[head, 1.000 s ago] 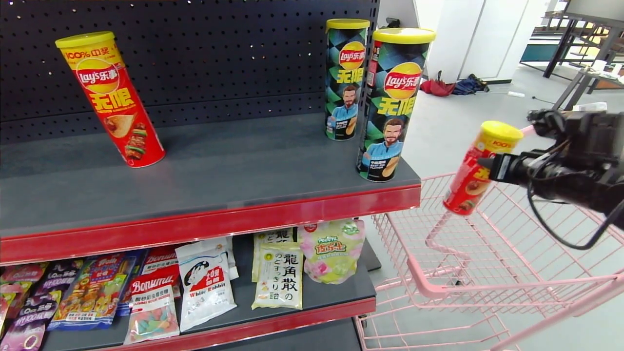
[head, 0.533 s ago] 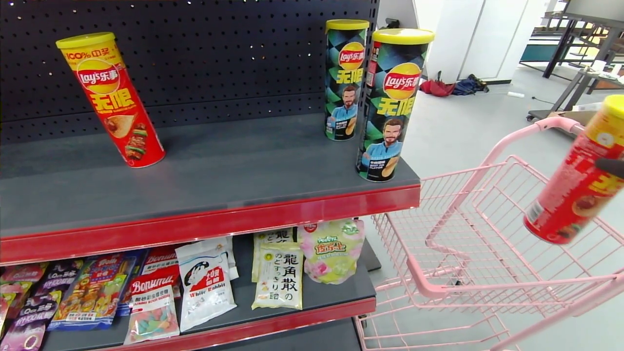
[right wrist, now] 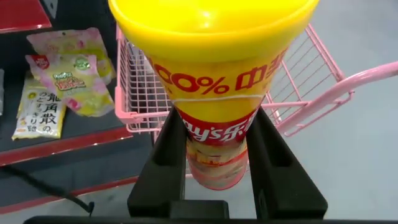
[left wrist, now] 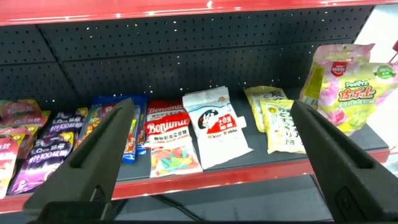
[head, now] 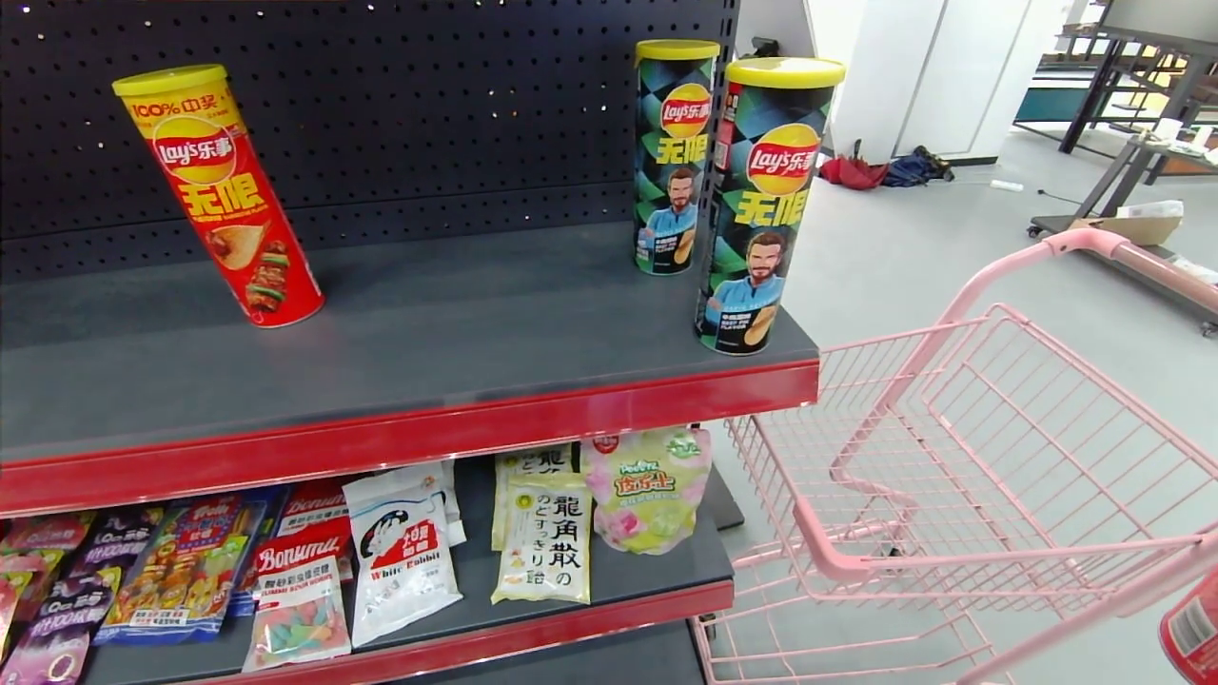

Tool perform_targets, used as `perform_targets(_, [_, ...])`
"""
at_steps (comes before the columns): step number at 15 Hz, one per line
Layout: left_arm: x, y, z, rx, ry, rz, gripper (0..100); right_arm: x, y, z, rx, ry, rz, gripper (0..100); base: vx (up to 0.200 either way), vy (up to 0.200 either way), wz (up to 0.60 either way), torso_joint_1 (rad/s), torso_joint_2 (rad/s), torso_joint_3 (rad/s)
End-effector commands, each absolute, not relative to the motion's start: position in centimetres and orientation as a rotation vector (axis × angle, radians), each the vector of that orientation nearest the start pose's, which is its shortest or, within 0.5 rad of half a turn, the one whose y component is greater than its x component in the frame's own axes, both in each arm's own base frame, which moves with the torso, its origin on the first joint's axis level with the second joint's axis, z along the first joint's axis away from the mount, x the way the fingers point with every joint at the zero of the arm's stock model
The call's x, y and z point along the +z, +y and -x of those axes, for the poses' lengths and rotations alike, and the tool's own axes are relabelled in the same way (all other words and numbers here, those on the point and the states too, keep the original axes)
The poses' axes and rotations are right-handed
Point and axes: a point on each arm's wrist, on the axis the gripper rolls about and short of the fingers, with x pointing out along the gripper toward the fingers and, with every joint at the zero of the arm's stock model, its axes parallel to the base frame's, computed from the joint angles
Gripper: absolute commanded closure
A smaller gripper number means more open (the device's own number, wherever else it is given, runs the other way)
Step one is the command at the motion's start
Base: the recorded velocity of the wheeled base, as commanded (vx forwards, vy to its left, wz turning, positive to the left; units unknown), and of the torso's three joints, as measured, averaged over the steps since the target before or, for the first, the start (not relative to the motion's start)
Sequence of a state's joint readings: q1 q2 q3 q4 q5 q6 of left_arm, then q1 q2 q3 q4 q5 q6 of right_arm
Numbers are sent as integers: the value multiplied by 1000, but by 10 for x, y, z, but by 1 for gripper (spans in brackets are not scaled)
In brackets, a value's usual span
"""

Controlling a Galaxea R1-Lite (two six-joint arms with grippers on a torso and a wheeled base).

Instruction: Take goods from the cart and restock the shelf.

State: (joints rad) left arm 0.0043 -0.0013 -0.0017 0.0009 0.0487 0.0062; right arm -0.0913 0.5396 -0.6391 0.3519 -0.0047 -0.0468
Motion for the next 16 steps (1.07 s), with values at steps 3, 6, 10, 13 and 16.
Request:
perform_targets(3, [76,1,23,54,-1,-6,0,218,0,0,-89,228,53,100,0,0,0,98,-302,-189])
perform_targets(6, [76,1,23,54,-1,-6,0,217,0,0,-83,229,64,100,0,0,0,193,-527,-336])
perform_targets(10, [76,1,23,54,-3,-6,0,213,0,-1,-77,244,63,100,0,0,0,232,-587,-364])
perform_targets(13, [76,1,23,54,-1,-6,0,212,0,-1,-73,248,62,100,0,0,0,183,-422,-263])
perform_targets(16, [76,1,23,54,-1,-6,0,211,0,-2,-70,253,62,100,0,0,0,163,-382,-222])
